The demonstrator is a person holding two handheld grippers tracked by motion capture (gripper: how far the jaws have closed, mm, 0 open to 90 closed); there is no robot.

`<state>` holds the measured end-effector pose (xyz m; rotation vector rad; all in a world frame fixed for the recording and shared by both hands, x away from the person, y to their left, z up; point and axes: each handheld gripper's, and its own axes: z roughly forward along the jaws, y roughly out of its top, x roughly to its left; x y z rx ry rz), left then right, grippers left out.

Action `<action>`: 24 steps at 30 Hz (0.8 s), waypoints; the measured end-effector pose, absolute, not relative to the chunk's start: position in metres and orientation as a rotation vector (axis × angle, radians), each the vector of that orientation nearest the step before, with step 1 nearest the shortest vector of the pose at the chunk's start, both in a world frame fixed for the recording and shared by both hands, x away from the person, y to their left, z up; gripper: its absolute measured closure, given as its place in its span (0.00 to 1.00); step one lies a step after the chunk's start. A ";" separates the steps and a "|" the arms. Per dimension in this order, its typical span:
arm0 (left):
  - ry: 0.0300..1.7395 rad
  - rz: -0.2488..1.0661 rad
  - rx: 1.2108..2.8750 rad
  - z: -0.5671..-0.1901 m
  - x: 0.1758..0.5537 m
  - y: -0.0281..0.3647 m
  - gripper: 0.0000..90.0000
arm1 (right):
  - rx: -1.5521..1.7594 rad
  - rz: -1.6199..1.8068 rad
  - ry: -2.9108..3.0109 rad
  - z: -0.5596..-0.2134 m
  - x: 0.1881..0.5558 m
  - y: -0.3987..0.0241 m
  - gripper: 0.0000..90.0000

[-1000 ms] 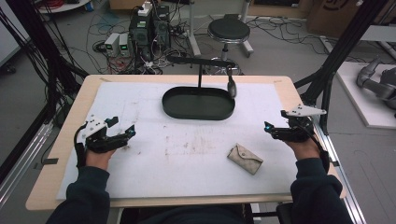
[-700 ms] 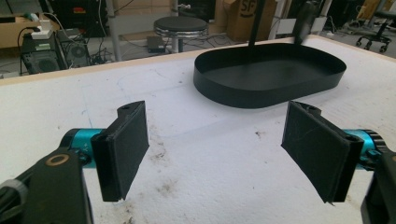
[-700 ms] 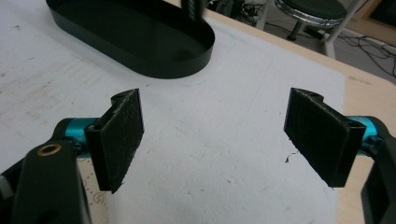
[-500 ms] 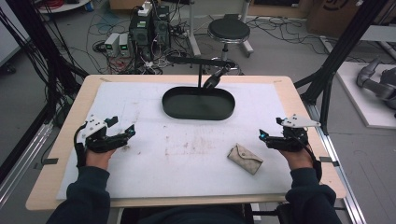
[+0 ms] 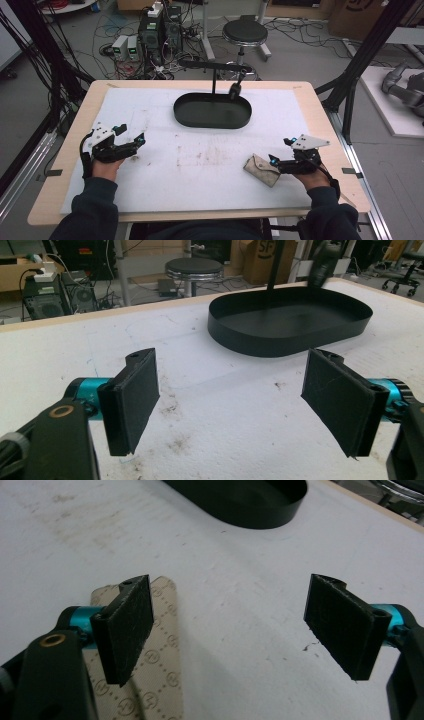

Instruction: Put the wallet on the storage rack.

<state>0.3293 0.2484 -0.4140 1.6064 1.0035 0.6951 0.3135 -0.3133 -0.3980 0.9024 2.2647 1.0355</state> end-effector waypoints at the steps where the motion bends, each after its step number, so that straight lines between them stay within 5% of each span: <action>1: 1.003 0.690 1.609 -0.414 0.330 0.248 0.25 | 0.876 1.019 2.294 -0.401 0.313 -0.309 0.23; 21: 0.997 0.683 1.628 -0.413 0.331 0.243 0.25 | 0.756 0.883 2.591 -0.431 0.315 -0.271 0.23; 24: 0.997 0.681 1.627 -0.414 0.331 0.242 0.25 | 0.755 0.821 2.613 -0.435 0.317 -0.268 0.30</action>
